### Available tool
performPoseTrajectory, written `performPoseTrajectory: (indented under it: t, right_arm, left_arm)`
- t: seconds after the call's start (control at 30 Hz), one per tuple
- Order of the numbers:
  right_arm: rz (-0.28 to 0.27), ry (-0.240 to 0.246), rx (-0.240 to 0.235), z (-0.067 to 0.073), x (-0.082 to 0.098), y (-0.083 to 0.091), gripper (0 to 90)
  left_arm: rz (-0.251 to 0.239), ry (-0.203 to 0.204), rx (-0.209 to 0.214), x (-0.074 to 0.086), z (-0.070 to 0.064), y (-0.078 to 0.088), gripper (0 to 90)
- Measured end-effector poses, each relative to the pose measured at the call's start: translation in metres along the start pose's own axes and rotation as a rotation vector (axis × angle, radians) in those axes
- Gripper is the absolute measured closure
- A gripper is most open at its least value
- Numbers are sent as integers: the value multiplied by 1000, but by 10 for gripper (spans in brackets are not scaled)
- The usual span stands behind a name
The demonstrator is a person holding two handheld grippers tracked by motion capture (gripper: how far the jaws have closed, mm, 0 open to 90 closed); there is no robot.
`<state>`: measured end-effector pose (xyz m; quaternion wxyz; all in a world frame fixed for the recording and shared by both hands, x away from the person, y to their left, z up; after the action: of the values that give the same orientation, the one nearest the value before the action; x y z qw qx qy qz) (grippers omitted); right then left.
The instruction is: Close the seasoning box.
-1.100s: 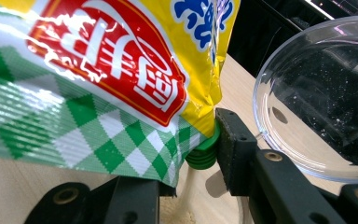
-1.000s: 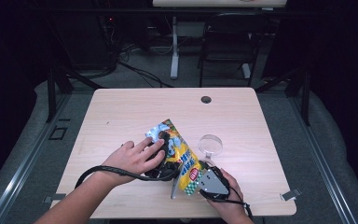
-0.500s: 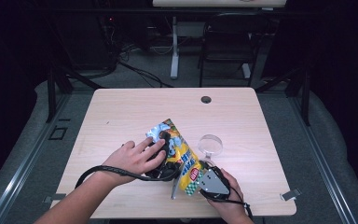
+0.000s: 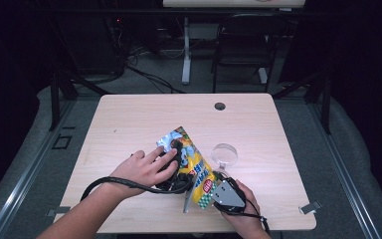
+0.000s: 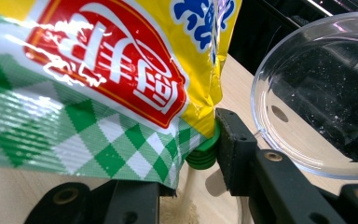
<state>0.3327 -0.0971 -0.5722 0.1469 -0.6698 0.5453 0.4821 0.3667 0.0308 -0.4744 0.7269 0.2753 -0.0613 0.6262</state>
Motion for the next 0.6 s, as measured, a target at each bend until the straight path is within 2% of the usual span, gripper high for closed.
performPoseTrajectory:
  t: [0.03, 0.17, 0.37, 0.4, 0.43, 0.47, 0.5, 0.53, 0.6]
  right_arm:
    - [0, -1, -1, 0, 0, 0, 707]
    - [2, -1, -1, 0, 0, 0, 707]
    - [2, -1, -2, 0, 0, 0, 707]
    - [2, -2, -2, 0, 0, 0, 707]
    - [3, -1, -2, 0, 0, 0, 707]
    - [2, -1, -2, 0, 1, 0, 707]
    - [2, -2, -2, 0, 0, 0, 707]
    - [2, -3, -2, 0, 0, 0, 707]
    - [3, -5, -5, 0, 0, 0, 707]
  left_arm:
    - [-4, 5, -2, 0, 0, 0, 670]
    - [-1, -26, -23, -1, 4, 1, 672]
    - [-1, -26, -21, -2, 4, 1, 674]
    - [-5, 2, -5, -1, 0, 0, 674]
    - [-4, 4, -3, -1, 0, 0, 674]
    - [-3, -18, -15, -2, 3, 1, 674]
    - [-2, -21, -16, -2, 3, 1, 675]
    - [-4, -1, -4, -2, 0, 0, 677]
    - [0, -3, -2, -2, 0, 1, 683]
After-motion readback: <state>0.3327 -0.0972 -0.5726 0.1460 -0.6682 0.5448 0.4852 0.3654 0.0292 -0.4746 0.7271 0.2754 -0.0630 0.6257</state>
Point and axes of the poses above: each handheld gripper's, and its own axes: y roughly backward along the jaws, x roughly out of its underside, z roughly to its left, the point moved 10 cm from there along -y, roughly forward along the jaws, and after that the axes turned 4 degrees about x, right-handed, at the moved point
